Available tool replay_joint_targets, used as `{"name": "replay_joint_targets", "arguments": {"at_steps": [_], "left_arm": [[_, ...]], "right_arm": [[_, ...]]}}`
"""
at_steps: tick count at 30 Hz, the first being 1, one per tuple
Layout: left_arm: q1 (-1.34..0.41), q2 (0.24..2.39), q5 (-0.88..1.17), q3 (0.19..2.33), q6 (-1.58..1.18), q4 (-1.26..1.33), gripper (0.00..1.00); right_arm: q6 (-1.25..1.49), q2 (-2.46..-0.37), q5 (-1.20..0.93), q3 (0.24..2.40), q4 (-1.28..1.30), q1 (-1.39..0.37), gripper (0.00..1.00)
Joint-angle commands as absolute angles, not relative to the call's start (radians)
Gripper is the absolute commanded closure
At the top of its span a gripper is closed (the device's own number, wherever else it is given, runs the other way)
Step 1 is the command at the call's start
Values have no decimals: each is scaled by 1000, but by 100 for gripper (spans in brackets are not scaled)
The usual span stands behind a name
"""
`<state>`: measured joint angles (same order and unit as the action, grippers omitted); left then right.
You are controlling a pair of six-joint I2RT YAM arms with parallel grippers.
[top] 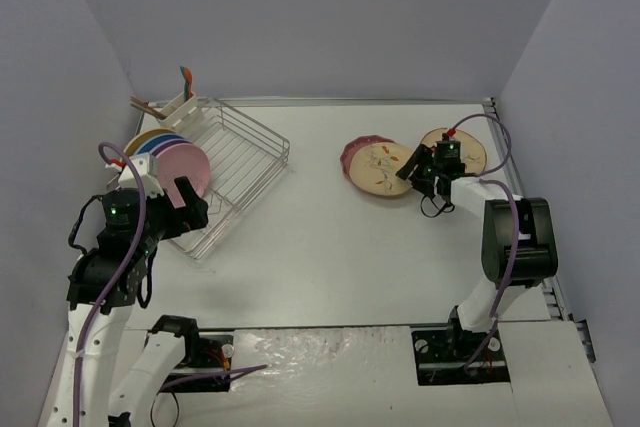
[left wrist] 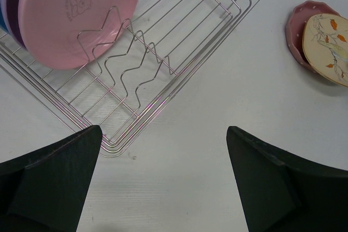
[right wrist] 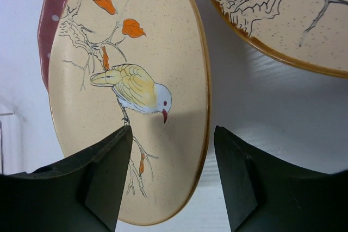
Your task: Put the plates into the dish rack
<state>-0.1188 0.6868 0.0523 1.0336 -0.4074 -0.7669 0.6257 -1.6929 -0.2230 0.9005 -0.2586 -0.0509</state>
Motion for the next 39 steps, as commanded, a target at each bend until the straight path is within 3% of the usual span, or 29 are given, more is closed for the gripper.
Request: {"name": "replay_joint_targets", "arguments": {"at_steps": [1, 6, 18, 32, 39], "left_arm": [[-124, 704, 56, 1044, -433, -696, 3], [-124, 704, 57, 1039, -437, -689, 3], [-126, 703, 82, 1017, -463, -646, 3], [-127, 765, 228, 1064, -641, -512, 3], [-162, 822, 338, 1038, -795, -317, 3]], "right_arm": [[639, -1728, -288, 907, -377, -44, 41], [656, -1761, -316, 899, -417, -41, 46], [710, -1687, -370, 846, -465, -5, 97], [802, -1458, -563, 878, -506, -5, 100], [849, -1365, -651, 893, -557, -131, 100]]}}
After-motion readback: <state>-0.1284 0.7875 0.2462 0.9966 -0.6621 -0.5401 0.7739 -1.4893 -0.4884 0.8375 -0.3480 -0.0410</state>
